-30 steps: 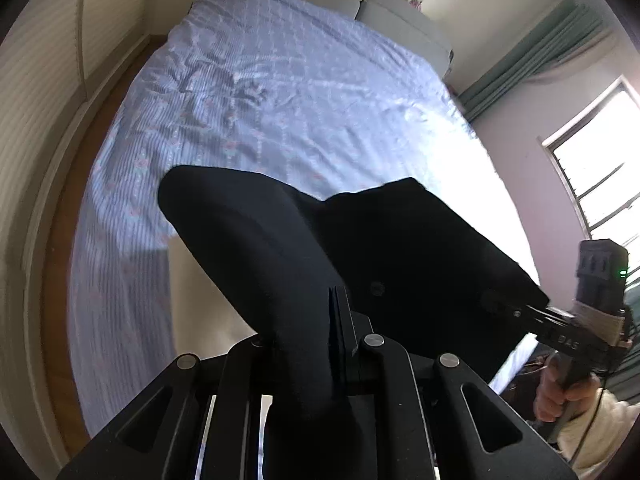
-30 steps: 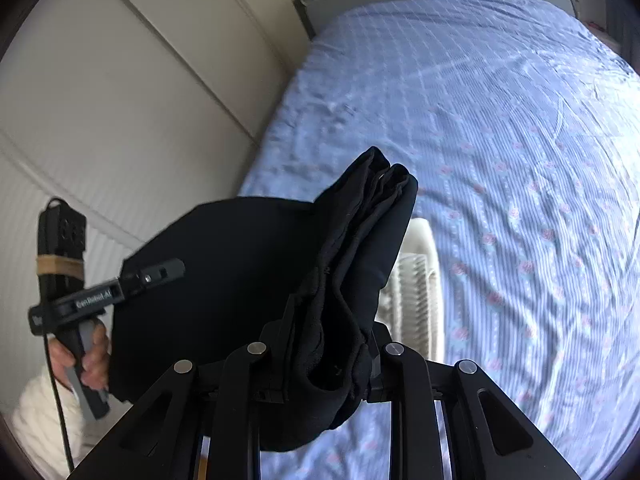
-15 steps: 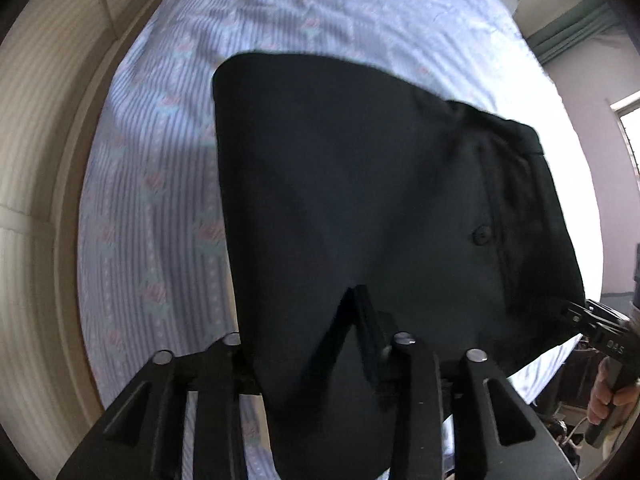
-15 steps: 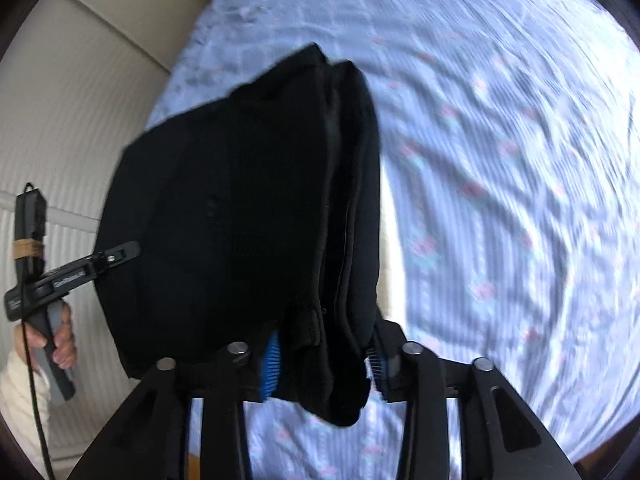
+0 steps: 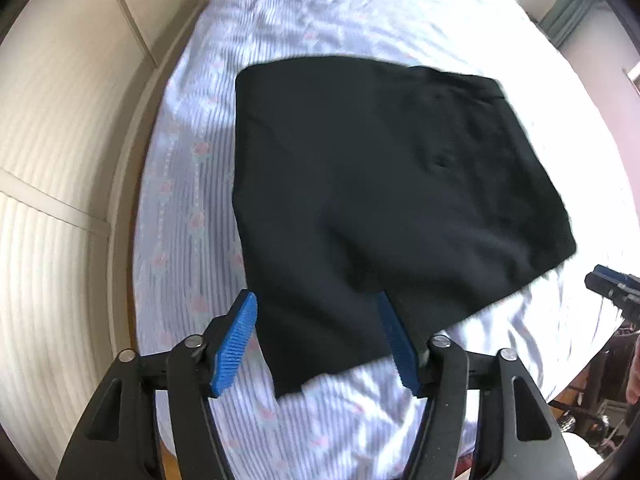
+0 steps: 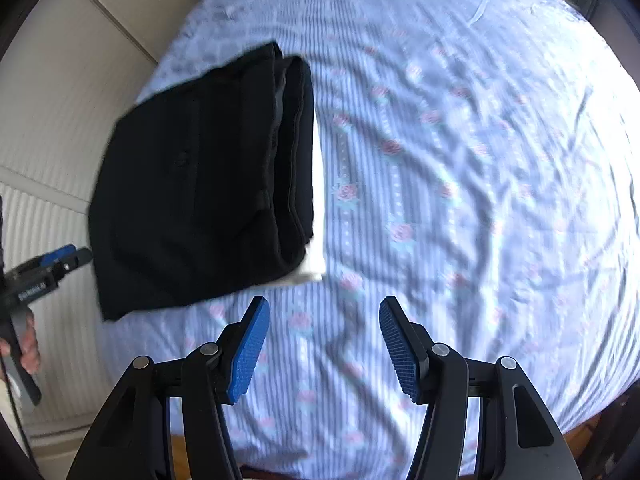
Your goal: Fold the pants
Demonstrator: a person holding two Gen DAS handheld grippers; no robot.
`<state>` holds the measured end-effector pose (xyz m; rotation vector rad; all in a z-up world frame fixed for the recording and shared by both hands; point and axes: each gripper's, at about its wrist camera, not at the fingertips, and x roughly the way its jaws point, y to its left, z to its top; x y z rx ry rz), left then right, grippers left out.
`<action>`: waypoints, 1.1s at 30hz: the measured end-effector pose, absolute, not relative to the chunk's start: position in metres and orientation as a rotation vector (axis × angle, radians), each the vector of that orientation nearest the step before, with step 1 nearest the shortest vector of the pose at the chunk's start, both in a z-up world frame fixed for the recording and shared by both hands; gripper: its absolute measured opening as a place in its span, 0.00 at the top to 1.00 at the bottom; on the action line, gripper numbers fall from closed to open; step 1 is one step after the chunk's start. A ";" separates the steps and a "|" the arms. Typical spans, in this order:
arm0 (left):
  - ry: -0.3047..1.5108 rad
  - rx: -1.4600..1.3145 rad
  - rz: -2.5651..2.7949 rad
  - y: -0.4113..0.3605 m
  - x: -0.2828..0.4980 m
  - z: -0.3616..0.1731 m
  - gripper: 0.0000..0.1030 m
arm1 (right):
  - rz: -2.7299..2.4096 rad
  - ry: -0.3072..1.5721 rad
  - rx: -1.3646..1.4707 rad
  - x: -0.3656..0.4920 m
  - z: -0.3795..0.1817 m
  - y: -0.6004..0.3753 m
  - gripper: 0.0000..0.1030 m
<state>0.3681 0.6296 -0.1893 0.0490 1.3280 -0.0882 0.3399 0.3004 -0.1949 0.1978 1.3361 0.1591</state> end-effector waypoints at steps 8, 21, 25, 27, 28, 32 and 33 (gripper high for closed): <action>1.173 0.038 -0.119 0.534 0.295 -0.105 0.28 | 0.173 1.136 0.116 0.278 -0.104 0.232 0.25; 0.966 -0.010 -0.067 0.314 0.184 -0.024 0.09 | 0.260 0.909 -0.013 0.180 -0.015 0.066 0.18; 0.914 0.013 -0.071 0.263 0.161 -0.005 0.07 | 0.247 0.884 -0.002 0.157 -0.007 0.026 0.16; 0.897 0.049 -0.091 0.240 0.154 0.002 0.06 | 0.232 0.878 0.025 0.149 -0.002 0.007 0.16; 0.887 0.072 -0.109 0.228 0.152 0.006 0.06 | 0.225 0.873 0.040 0.146 -0.001 0.000 0.16; 0.848 0.112 -0.153 0.199 0.148 0.018 0.06 | 0.172 0.856 0.073 0.132 0.005 -0.027 0.16; 0.844 0.112 -0.167 0.192 0.147 0.022 0.06 | 0.161 0.857 0.076 0.130 0.005 -0.032 0.16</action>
